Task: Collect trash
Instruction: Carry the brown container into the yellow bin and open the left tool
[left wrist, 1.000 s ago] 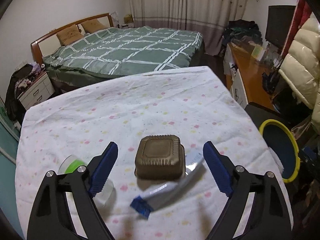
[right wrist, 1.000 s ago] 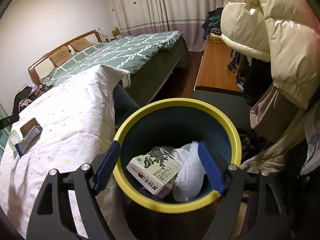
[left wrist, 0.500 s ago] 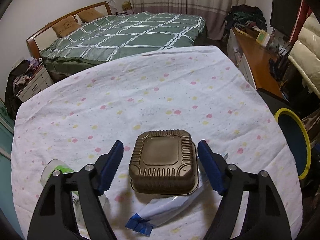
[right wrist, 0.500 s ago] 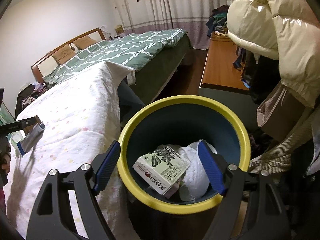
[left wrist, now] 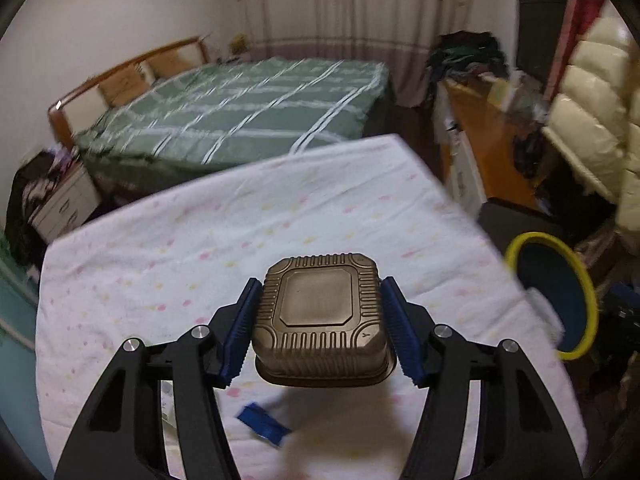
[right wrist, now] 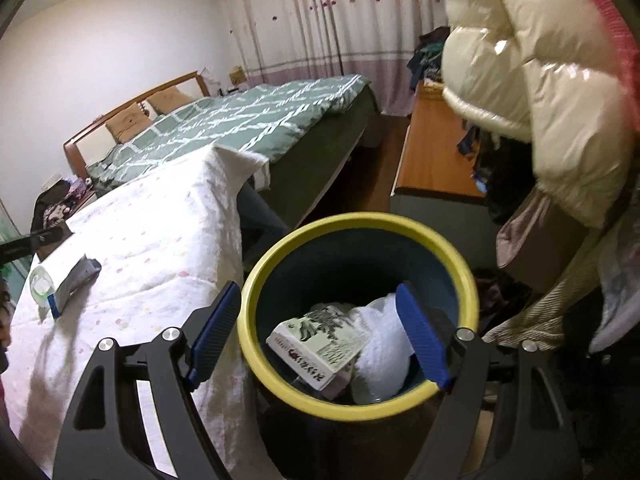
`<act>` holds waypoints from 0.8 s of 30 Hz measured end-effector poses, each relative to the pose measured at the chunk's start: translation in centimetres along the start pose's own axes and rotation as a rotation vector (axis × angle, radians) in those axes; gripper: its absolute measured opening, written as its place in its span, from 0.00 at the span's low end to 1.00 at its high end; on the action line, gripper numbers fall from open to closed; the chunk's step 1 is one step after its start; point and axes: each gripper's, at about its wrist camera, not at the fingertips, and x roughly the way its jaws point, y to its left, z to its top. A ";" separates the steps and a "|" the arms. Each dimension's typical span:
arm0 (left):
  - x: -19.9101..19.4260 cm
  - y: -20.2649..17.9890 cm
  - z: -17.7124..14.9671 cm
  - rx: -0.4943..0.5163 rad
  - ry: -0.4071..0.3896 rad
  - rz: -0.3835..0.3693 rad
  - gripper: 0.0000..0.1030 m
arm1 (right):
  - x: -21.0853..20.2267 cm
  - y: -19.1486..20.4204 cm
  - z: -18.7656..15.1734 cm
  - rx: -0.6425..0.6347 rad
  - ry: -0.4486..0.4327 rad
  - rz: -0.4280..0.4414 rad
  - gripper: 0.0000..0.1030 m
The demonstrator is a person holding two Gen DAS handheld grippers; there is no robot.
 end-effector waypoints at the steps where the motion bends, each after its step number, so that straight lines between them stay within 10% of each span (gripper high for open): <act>1: -0.7 -0.7 0.2 0.015 -0.012 -0.011 0.59 | -0.3 -0.2 0.0 0.007 -0.004 -0.003 0.73; 16: 0.8 -21.2 1.9 0.288 0.055 -0.331 0.59 | -6.3 -6.0 -2.1 0.045 -0.036 -0.134 0.73; 24: 6.1 -29.6 0.8 0.384 0.155 -0.344 0.59 | -8.1 -8.6 -2.9 0.091 -0.060 -0.180 0.73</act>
